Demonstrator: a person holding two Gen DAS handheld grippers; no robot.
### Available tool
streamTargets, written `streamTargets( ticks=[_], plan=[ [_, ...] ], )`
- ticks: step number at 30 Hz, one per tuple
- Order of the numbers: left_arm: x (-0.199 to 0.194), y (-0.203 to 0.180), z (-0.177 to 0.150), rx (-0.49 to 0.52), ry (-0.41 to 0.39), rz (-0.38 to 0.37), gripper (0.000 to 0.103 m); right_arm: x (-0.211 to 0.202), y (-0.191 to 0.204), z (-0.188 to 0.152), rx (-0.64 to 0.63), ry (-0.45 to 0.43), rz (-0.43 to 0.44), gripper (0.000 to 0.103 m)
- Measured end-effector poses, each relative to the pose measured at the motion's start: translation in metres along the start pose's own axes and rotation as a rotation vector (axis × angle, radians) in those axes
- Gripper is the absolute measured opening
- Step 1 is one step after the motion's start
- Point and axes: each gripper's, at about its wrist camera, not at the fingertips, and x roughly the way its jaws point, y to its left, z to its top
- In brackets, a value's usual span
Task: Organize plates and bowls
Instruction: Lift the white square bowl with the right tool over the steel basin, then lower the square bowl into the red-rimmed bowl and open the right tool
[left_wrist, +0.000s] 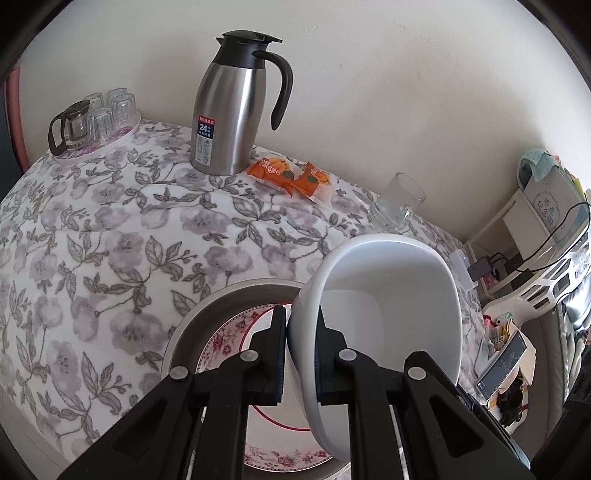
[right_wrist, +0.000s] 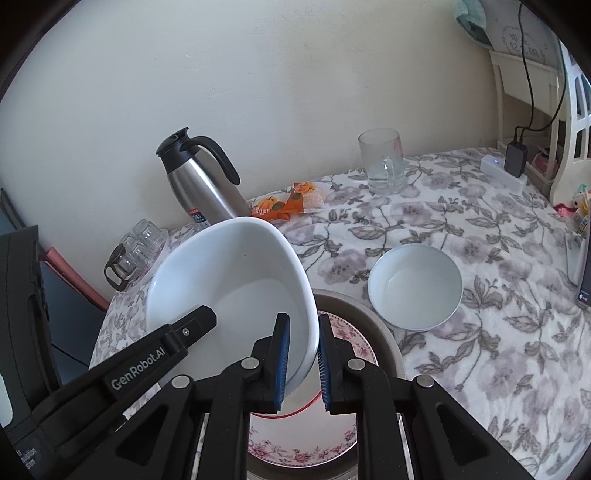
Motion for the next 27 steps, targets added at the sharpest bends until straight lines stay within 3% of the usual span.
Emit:
streamTargets(
  ticks=[27],
  plan=[
    [0.048, 0.024, -0.012, -0.091, 0.209, 0.021, 0.012, 0.039, -0.007, -0.014, 0.014, 0.150, -0.052, 0.016]
  ],
)
